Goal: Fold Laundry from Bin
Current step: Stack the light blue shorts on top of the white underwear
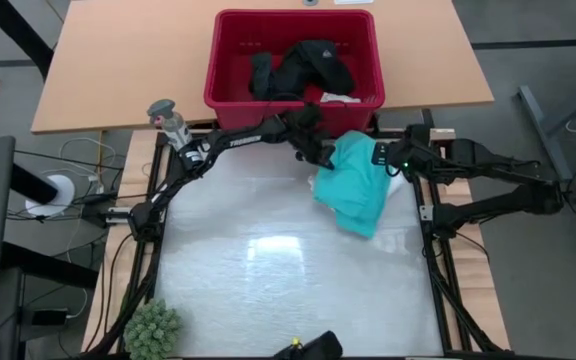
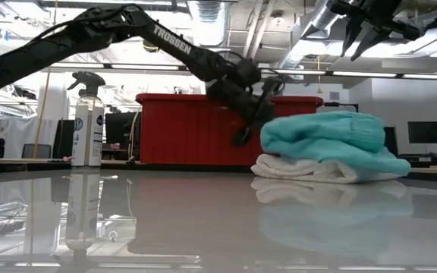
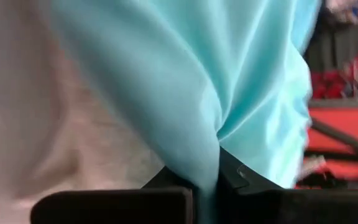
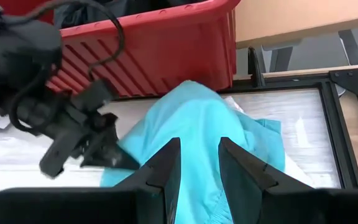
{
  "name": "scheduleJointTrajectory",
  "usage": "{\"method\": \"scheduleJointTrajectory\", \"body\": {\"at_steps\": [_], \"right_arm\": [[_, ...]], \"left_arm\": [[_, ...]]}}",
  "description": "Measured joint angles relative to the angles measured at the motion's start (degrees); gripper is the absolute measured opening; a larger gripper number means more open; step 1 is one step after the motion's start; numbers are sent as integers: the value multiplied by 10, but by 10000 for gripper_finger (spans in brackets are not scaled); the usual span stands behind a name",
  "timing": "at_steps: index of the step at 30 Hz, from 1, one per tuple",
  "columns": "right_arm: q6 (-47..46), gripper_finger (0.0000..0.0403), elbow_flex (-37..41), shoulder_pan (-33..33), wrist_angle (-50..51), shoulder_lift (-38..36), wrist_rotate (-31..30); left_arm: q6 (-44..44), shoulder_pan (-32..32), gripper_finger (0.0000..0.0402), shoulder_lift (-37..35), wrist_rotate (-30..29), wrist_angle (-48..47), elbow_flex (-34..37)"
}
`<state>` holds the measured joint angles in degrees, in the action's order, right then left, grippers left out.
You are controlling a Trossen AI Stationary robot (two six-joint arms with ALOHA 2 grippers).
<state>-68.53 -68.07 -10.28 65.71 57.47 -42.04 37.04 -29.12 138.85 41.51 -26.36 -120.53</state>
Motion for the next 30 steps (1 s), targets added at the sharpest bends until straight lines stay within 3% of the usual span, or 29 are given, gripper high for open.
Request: {"method": "scheduleJointTrajectory", "body": {"at_steps": [4,11,17,25,30], "right_arm": [[-5,134,0,2,0,4,6],[-86,134,50,8,-7,50,33],[-74,134,88,8,-82,110,74],[-66,134,95,4,-106,204,110],[-61,134,95,-8,-94,269,150]], "left_arm": [[-35,19,17,6,27,13,0],[-107,23,94,8,11,22,-10],[-16,-2,150,6,-53,29,-28],[-58,-4,160,6,-53,27,-28],[-75,-11,160,6,-21,27,-28]]}}
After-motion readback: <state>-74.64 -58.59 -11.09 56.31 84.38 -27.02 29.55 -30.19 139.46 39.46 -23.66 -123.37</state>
